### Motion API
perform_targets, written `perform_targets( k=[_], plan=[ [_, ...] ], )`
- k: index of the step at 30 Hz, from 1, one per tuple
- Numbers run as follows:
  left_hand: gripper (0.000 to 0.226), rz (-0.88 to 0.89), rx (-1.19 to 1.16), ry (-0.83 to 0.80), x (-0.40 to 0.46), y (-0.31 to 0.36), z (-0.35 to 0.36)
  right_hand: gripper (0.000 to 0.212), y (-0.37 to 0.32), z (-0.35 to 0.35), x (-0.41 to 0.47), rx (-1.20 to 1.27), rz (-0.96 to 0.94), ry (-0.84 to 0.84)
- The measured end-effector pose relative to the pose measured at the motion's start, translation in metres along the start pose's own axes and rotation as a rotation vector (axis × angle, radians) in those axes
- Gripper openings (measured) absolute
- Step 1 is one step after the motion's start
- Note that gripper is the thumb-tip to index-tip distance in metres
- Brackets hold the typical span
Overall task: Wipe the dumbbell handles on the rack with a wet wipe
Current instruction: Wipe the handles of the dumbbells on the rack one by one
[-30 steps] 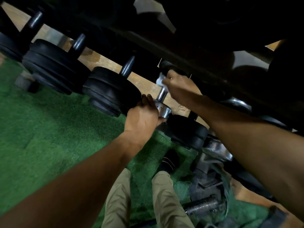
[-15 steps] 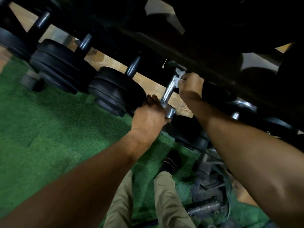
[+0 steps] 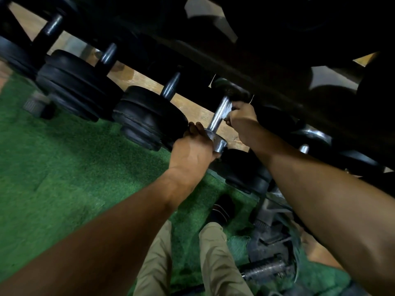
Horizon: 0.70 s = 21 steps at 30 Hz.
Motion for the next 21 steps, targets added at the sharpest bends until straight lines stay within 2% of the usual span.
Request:
perform_targets(
  k=[4,7,10,15,19,21],
  plan=[
    [0.099,0.008,0.029,-0.006,0.0,-0.001,0.003,0.022,0.012,0.008,-0.011,-0.014,0.083,-0.159],
    [0.099,0.018,0.035,-0.023,0.0,0.001,0.006,0.022,0.008,0.008,-0.008,0.025,0.134,-0.129],
    [0.099,0.015,0.054,0.007,0.0,0.0,0.005,0.018,0.01,0.011,-0.017,-0.028,0.157,-0.177],
    [0.101,0.002,0.017,0.003,0.0,-0.001,0.005,0.013,0.026,0.016,-0.038,-0.122,0.211,-0.418],
    [0.099,-0.005,-0.007,0.011,-0.001,-0.001,0.002,0.016,0.029,0.018,-0.041,-0.142,0.284,-0.443],
    [0.098,-0.012,-0.015,0.021,-0.001,-0.002,0.001,0.014,0.029,0.018,-0.041,-0.222,0.248,-0.472]
  ],
)
Point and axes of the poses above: each hand's wrist, its own x-axis towards the middle knuckle, its own z-axis out of the palm, y = z × x, the point moved 9 cm from there along x, towards the middle knuckle, and after that the axes turned 12 degrees about y, right-handed, at the moved point
